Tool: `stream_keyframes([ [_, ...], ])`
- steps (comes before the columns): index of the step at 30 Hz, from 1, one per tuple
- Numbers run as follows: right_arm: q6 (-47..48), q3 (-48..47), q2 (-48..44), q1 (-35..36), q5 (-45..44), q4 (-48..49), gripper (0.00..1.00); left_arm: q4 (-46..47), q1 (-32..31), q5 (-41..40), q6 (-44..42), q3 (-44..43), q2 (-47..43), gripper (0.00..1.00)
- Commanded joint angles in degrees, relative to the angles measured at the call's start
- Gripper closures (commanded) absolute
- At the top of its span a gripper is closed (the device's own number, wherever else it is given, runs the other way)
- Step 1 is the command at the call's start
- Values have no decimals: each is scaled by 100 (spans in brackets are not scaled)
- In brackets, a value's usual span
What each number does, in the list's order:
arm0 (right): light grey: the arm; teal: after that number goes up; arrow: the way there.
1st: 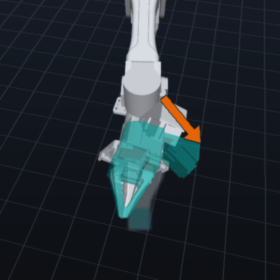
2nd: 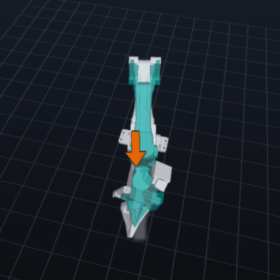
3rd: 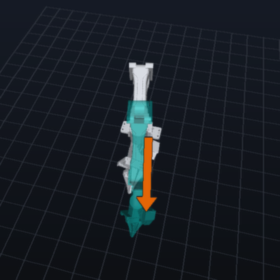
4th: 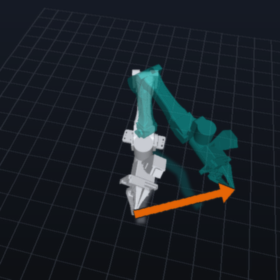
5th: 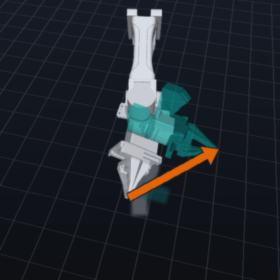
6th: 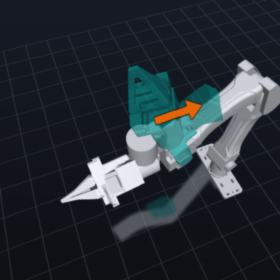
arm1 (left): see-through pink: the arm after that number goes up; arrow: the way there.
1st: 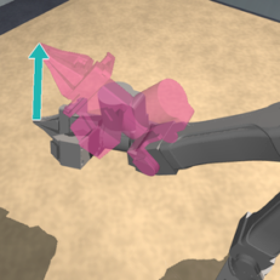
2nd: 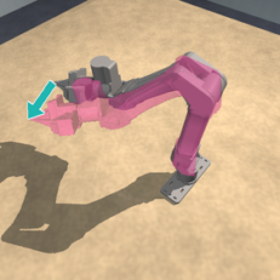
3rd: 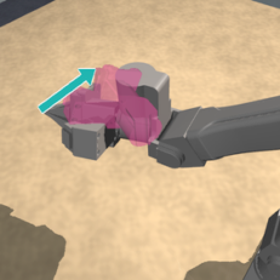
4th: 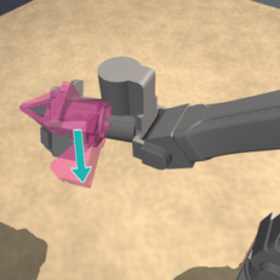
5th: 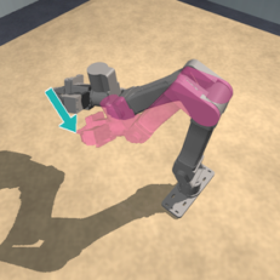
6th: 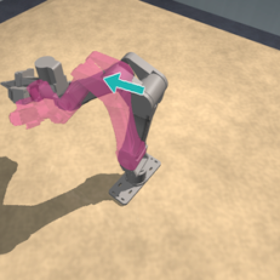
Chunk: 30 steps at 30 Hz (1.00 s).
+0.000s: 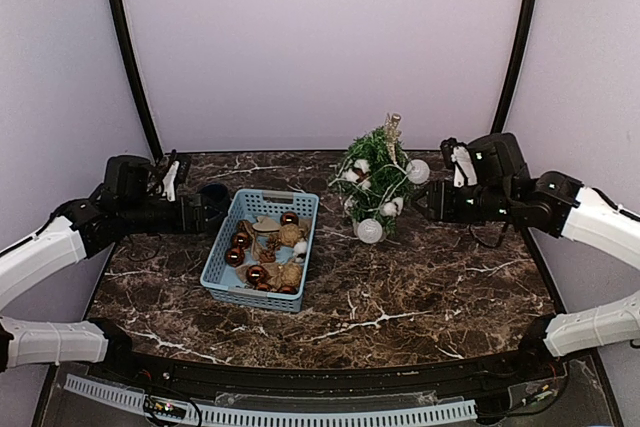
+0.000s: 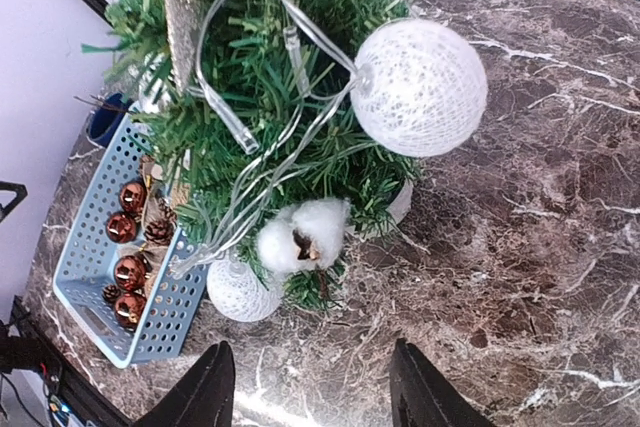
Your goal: Decorate the small christmas tree
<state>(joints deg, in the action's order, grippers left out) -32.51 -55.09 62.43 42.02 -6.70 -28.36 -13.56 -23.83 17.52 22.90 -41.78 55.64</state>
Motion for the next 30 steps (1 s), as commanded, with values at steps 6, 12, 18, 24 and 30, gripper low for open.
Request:
stream_keyframes([
  [6, -617, 346, -800, 138, 385, 663, 45, -557, 37, -477, 346, 297, -415, 19],
  [12, -1055, 1007, -1170, 614, 58, 1304, 45, -585, -75, -448, 673, 602, -444, 32],
  [18, -1233, 1269, -1087, 891, -182, 1573, 44, -395, -696, -875, 729, 363, 244, 38],
  [24, -1279, 1329, -1019, 966, -307, 1716, 43, 160, -915, -960, 781, -178, 1298, 42],
  [30, -1277, 1363, -980, 971, -363, 1799, 43, 343, -919, -1301, 489, -1055, 2438, 46],
])
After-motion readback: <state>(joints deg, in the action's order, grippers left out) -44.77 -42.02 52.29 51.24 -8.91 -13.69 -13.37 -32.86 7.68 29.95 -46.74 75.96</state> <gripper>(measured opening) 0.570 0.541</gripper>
